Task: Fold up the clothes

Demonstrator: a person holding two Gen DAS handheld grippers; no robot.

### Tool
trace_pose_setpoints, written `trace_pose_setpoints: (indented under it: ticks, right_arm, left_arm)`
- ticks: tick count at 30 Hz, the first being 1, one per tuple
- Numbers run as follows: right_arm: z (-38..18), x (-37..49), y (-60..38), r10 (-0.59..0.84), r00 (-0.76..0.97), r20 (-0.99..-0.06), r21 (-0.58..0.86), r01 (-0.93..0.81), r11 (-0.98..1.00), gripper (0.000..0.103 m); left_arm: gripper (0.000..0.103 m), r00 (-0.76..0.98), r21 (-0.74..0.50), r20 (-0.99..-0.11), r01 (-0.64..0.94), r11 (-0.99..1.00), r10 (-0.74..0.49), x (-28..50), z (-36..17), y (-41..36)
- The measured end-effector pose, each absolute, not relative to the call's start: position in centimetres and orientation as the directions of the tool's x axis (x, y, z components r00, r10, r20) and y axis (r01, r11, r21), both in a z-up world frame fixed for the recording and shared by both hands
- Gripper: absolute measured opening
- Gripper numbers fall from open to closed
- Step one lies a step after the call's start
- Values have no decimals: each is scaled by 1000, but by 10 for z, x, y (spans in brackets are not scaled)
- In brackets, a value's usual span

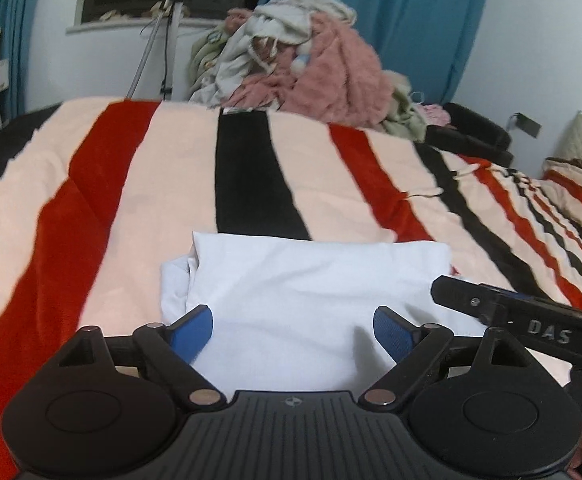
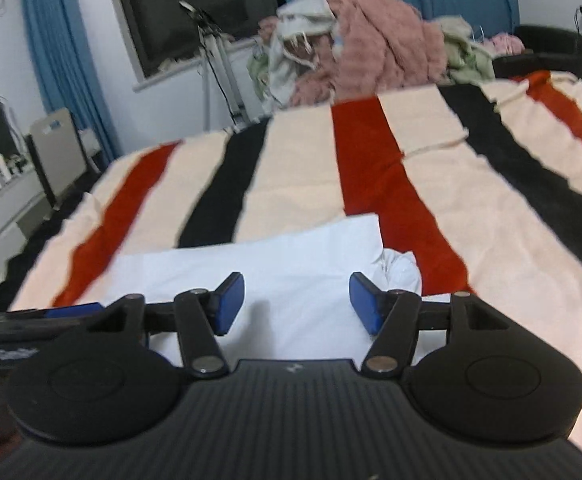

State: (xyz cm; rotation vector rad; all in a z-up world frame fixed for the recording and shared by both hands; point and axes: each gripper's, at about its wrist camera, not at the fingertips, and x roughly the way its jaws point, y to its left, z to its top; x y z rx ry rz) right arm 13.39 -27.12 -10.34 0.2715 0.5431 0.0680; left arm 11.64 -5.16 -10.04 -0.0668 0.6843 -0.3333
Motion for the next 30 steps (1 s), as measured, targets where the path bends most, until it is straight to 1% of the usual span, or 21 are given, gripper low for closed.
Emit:
trace_pose_setpoints:
  ticks: [4,7,11,16,18,21,22,25,27,30]
  right_arm:
    - [-93,91,-266,148,850,-506,262,-13,965,61]
    - [-97,67,-260,148,829,-540,238,-19,971,61]
    - [-113,57,-253,144,797,-586,215,-19,977,60]
    - [-124,57,-257,156,787,-597,247,-5,969,59]
    - [-123,55,-258,156,787,-597,256,3,967,59]
    - [-124,52,-257,147,788,-597,245,5,969,59]
    - [-123,52,-256,145,788,-598,243,6,970,59]
    - [-123,52,-255,142,788,-599,243,10,970,59]
    - [-123,52,-254,139,788,-600,242,13,970,59]
    - [-122,53,-253,133,788,-601,233,14,972,59]
  left_arm:
    - [89,720,-127,-612,321,939,-329,75,-89,-48]
    - [89,707,-97,-636,323,942,-308,51,-90,-46]
    - [89,672,-136,-674,295,946,-307,37,-104,-43]
    - [89,683,-159,-664,268,950,-304,20,-95,-34]
    - [89,676,-242,-650,251,937,-349,11,-84,-22]
    - [91,635,-435,-619,214,875,-463,-3,-74,0]
    - [92,620,-496,-602,204,844,-504,-9,-76,6]
    - [92,568,-630,-571,159,760,-593,-13,-92,15]
    - [91,523,-697,-565,112,708,-638,-1,-113,14]
    - [88,488,-747,-581,-1,665,-652,25,-142,10]
